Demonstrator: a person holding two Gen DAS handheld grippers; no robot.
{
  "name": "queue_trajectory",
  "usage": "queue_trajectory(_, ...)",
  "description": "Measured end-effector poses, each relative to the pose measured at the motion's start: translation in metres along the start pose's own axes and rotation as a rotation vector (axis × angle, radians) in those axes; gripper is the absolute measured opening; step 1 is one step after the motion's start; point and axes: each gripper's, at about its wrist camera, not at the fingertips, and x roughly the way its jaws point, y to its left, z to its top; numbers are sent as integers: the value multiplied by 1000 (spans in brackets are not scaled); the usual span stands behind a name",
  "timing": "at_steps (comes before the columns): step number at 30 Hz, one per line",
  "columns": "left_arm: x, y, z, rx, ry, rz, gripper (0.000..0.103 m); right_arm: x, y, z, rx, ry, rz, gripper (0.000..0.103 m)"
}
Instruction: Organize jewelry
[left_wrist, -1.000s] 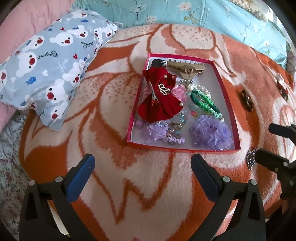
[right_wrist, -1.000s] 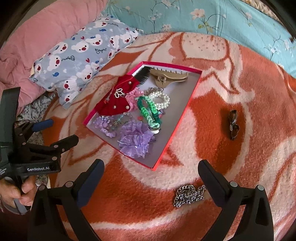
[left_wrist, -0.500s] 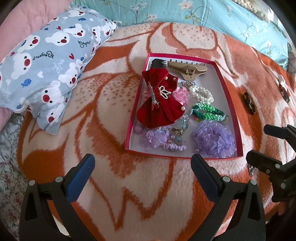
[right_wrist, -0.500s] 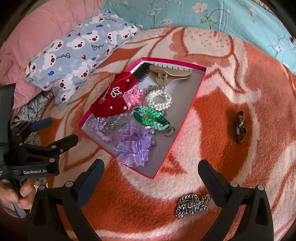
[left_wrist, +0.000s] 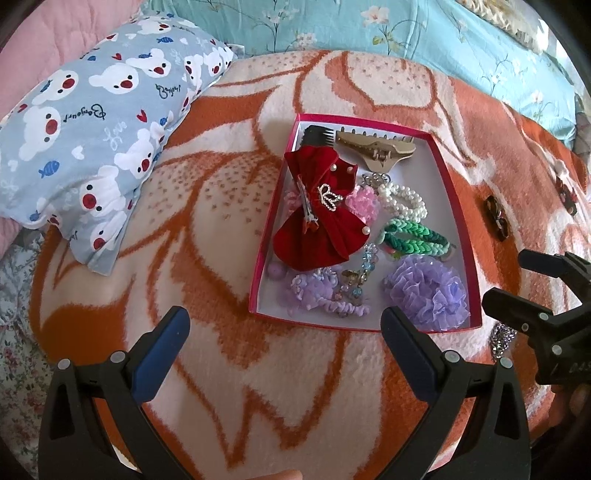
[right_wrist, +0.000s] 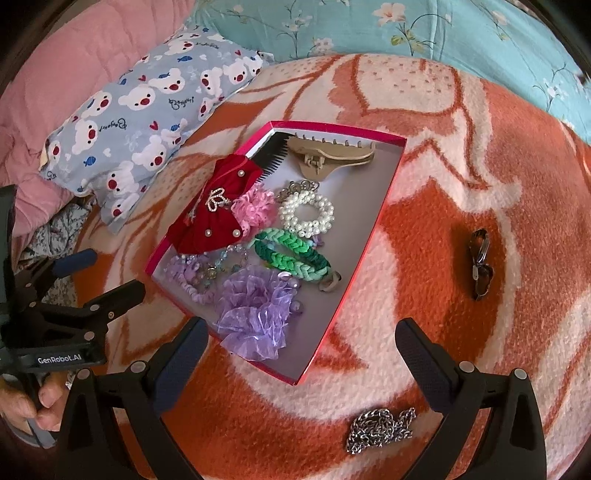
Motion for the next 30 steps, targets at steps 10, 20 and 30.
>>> queue_trajectory(10,-11,-3,-2,-4,-22,-25,103,-12,1,-3,12,-23,26,102)
queue_trajectory(20,-16,0,-5,-25,-37,-38,103,-14,2,-6,20,-26,43,102)
queue_trajectory(30,-17,3,-5,-26,-42,-32,103,-12,6,-8,20,-18,41,102)
